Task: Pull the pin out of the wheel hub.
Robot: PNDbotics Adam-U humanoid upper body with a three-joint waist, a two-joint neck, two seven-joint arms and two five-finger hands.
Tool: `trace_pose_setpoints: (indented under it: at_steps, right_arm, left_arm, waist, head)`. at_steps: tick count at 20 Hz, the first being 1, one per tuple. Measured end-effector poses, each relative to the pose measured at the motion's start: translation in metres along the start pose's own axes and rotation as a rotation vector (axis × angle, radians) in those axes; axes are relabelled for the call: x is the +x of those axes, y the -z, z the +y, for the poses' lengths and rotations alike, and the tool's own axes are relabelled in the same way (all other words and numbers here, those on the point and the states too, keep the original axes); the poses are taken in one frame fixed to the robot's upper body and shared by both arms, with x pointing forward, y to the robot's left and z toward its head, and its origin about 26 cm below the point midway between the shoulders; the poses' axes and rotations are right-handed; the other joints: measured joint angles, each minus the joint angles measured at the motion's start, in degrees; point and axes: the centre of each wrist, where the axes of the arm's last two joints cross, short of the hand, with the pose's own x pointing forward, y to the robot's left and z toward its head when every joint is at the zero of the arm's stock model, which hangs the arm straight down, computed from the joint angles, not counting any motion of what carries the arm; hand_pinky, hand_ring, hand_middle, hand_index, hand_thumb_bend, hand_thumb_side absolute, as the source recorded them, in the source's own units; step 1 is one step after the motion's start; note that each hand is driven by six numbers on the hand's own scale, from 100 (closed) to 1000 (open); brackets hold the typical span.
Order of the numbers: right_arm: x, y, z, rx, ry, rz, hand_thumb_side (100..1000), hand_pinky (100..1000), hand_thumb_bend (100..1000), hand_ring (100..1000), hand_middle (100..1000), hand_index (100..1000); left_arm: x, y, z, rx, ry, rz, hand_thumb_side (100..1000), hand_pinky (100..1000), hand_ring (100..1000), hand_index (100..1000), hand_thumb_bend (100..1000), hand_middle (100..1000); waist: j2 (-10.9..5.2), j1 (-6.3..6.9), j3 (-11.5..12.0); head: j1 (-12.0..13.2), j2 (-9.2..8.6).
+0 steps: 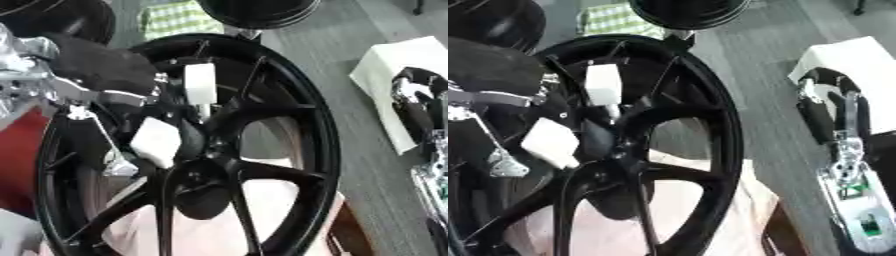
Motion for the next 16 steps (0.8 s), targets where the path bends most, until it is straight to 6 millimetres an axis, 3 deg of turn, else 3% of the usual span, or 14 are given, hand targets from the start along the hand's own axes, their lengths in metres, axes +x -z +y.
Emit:
trace_pose_setpoints:
  at_steps: [5, 10, 16]
  right_arm:
    - [-0.001, -0.001, -0.002, -0.009, -0.004, 0.002, 597, 928, 100, 1000, 705, 781]
    - [0.000, -0.002, -0.006, -0.028, -0.005, -0.002, 591, 929, 100, 1000, 705, 782]
    - [0.000, -0.003, -0.009, -0.052, -0.009, -0.006, 585, 929, 100, 1000, 706, 783]
  left_arm:
    - [0.006, -0.043, 0.002, 0.132, -0.029, 0.000, 251, 692, 494, 398, 100, 218]
    - [-0.005, -0.089, -0.017, 0.297, -0.188, 0.097, 249, 671, 469, 384, 100, 176]
    - [-0.026, -0.202, -0.080, 0.652, -0.533, 0.380, 253, 684, 481, 393, 100, 186]
  waist:
    - [0.00, -0.02, 0.6]
    - [0.00, -0.15, 1.9]
    - [0.00, -1.23, 2.4]
  head:
    - [-0.1, 0.00]
    - [-0.9, 0.01]
    - [-1.0, 0.02]
